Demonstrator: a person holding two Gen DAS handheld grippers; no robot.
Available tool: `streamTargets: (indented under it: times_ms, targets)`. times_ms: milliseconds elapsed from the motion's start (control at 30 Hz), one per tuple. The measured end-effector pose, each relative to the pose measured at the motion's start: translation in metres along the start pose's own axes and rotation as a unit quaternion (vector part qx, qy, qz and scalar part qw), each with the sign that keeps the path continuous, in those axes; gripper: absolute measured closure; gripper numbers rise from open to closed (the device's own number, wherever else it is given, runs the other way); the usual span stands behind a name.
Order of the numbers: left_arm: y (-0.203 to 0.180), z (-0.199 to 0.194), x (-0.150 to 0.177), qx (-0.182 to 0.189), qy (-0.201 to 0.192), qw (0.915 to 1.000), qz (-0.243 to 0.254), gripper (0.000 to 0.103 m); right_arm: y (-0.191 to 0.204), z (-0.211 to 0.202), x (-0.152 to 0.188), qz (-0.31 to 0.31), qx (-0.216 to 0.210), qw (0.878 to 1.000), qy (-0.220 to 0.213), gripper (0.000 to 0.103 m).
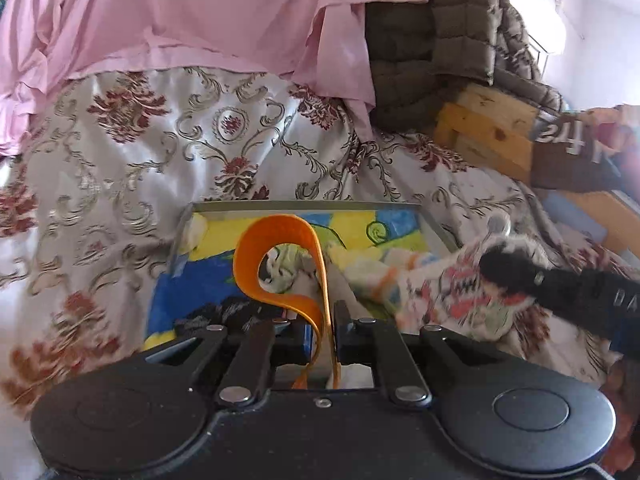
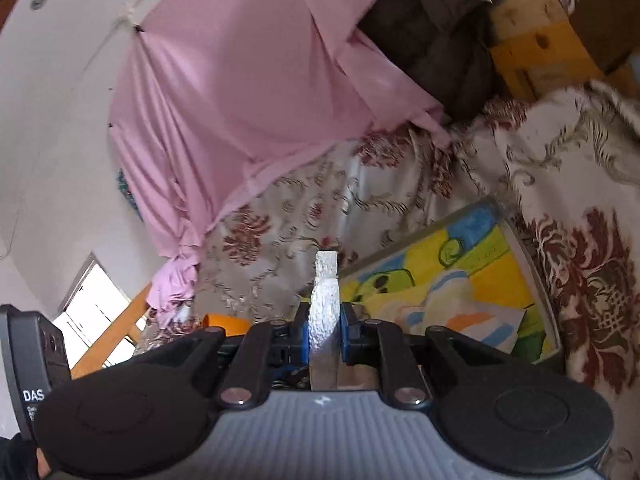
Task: Organize soft objects
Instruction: 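Carry the orange strap to the tray while the right tool carries the packet there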
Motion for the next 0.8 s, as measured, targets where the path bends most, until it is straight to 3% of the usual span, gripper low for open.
streamTargets:
  times_ms: [333, 633, 733, 800]
  targets:
    - [0.004, 0.089, -0.015, 0.017, 0.031, 0.9984, -0.045, 0.091, -0.044, 0.032, -0.001, 0.009, 0.046, 0.999, 0.012, 0.085]
    - [-0.003, 0.117, -0.001, -0.001, 0.087, 0.9962, 0.002, 0.084, -0.064, 0.037, -0.013, 0.001, 0.088, 0.996, -0.006, 0.085]
    - [-0.003, 0.118, 0.004, -0.009, 0.101, 0.9948, 0.009, 0.073, -0.067, 0.036, -0.014, -0.007, 0.108, 0.994, -0.004, 0.075]
    - [-0.003, 0.115, 0.006, -0.012, 0.102, 0.9947, 0.011, 0.062, -0.069, 0.035, -0.012, -0.011, 0.114, 0.993, 0.007, 0.050]
Point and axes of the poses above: each gripper's, at about its wrist camera, not at the fingertips, and z roughly the way its jaws point, y to its left, x to its underside, the point moved 7 cm from there along z, roughly the way its jaws point, and after that the axes turned 1 degree about z, right-handed, at the moved point
